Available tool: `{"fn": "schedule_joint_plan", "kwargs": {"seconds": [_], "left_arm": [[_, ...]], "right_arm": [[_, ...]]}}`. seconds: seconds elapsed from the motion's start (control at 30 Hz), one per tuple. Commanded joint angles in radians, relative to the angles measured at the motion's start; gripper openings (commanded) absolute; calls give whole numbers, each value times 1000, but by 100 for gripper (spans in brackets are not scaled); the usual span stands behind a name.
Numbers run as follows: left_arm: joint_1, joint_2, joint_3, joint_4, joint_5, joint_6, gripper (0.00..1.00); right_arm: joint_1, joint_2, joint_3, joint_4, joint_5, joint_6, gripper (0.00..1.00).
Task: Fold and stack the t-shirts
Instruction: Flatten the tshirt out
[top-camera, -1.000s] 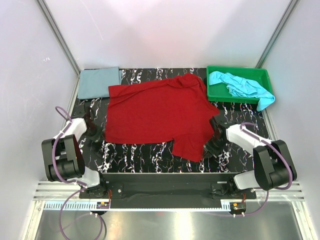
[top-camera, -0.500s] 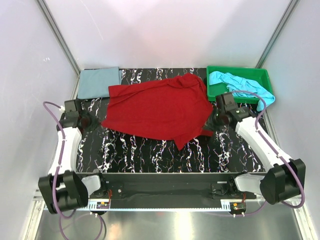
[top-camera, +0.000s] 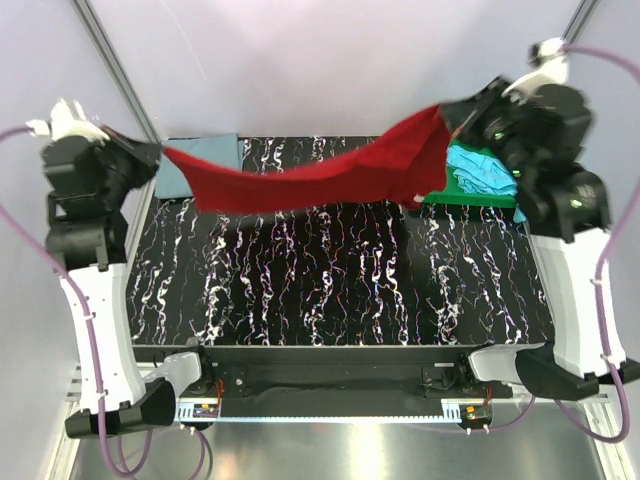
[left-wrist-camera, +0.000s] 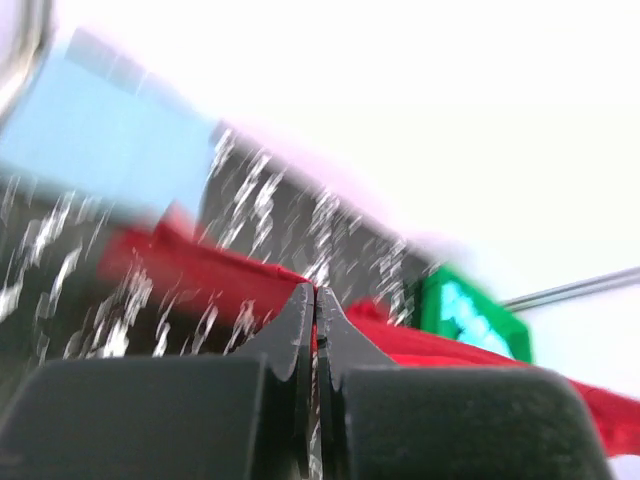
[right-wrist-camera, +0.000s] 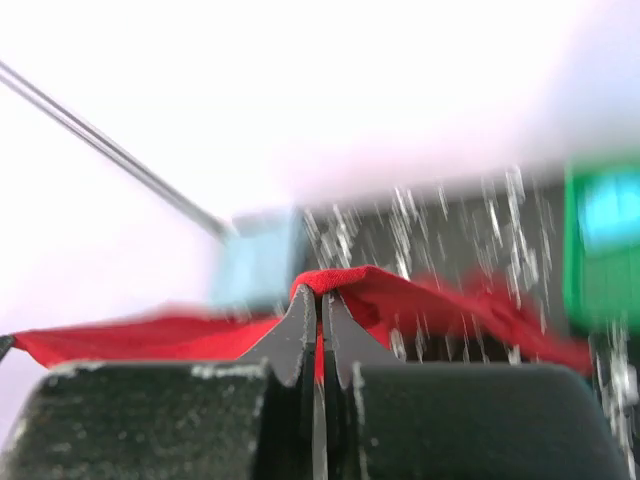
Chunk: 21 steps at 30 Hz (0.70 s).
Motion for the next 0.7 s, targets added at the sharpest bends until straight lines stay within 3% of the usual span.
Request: {"fn": "schedule_joint_plan", "kwargs": {"seconds": [0.0, 0.17, 0.37, 0.67], "left_arm": [[-41, 12, 217, 57, 60, 111, 0], [-156, 8, 467, 48, -9, 253, 0], [-342, -30, 655, 13, -142, 336, 0], [-544, -170, 684, -7, -354, 474, 0]], "right_arm": [[-6, -30, 150, 120, 15, -103, 0], [-6, -43, 345, 125, 17, -169, 0], [-6, -83, 541, 69, -12, -161, 0], [-6, -218, 546, 36, -3, -90, 0]]}}
